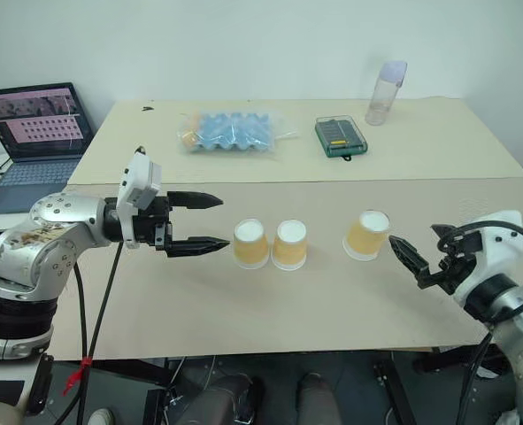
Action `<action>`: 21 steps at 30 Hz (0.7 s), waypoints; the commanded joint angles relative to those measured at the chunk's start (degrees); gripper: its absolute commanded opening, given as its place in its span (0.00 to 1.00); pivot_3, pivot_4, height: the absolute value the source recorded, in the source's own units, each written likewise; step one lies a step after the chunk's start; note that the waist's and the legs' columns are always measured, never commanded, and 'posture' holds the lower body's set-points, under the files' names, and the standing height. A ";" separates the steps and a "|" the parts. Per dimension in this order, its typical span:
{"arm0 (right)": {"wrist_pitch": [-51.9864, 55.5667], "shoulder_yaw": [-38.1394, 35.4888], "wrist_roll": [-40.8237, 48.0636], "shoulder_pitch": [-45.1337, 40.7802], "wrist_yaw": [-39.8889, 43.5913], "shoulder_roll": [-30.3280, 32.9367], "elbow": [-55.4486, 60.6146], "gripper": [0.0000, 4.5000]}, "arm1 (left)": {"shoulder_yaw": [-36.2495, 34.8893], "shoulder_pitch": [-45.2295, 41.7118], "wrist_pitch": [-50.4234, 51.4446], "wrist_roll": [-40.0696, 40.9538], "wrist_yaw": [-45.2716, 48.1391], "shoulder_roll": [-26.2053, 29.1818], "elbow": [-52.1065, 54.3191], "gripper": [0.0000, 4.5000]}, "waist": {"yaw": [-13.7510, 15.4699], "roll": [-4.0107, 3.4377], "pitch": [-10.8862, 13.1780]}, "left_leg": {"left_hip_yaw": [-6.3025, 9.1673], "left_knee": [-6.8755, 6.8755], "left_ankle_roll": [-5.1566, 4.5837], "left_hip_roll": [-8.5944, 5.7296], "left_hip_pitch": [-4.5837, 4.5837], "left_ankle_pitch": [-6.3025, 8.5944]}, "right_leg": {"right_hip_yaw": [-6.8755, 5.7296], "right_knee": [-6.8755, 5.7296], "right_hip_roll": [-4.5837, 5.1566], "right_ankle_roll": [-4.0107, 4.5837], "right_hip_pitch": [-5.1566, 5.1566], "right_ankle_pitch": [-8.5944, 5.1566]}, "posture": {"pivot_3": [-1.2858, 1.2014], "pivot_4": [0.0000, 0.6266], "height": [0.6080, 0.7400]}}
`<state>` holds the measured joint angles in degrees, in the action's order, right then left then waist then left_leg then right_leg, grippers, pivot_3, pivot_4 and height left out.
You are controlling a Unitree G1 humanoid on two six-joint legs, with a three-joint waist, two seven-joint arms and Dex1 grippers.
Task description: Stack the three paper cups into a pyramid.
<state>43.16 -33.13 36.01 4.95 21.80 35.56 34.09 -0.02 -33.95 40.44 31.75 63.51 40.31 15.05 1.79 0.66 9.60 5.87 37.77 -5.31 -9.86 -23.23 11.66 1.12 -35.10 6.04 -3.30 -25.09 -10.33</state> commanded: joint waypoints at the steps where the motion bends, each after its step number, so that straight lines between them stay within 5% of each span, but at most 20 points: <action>1: -0.03 4.79 -3.50 -0.35 -6.80 -3.79 3.53 1.00 | -0.85 -1.32 0.41 1.43 -0.44 0.68 1.04 1.00 | -0.15 -0.01 0.00 | 0.00 0.00 0.00 0.00 0.01 0.00 | 0.01 0.00 -0.02 0.01 -0.01 0.00 | 0.52 0.24 1.00; 11: -4.56 12.56 -10.14 -1.59 -10.25 -9.06 -1.01 1.00 | -0.20 -2.77 0.49 1.11 -0.12 0.61 -0.17 1.00 | -0.43 -0.03 0.02 | -0.01 -0.02 0.08 -0.04 0.00 -0.05 | 0.00 0.01 -0.06 0.01 -0.05 0.00 | 0.52 0.24 1.00; 21: -9.86 18.75 -14.21 -11.93 -8.02 -10.76 -11.38 1.00 | -0.05 -3.23 0.34 0.83 -0.94 0.26 0.11 1.00 | -1.35 -0.05 0.03 | -0.03 -0.10 0.18 0.02 0.06 -0.11 | 0.05 -0.02 -0.14 0.06 -0.07 0.01 | 0.52 0.24 1.00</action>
<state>35.85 -14.55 22.54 -5.95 13.31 25.09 22.55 0.54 -36.01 41.36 31.75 62.82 40.26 14.04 0.44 0.61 9.63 5.84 37.66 -5.13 -9.83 -23.18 11.55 1.17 -35.12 5.89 -3.24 -25.17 -10.32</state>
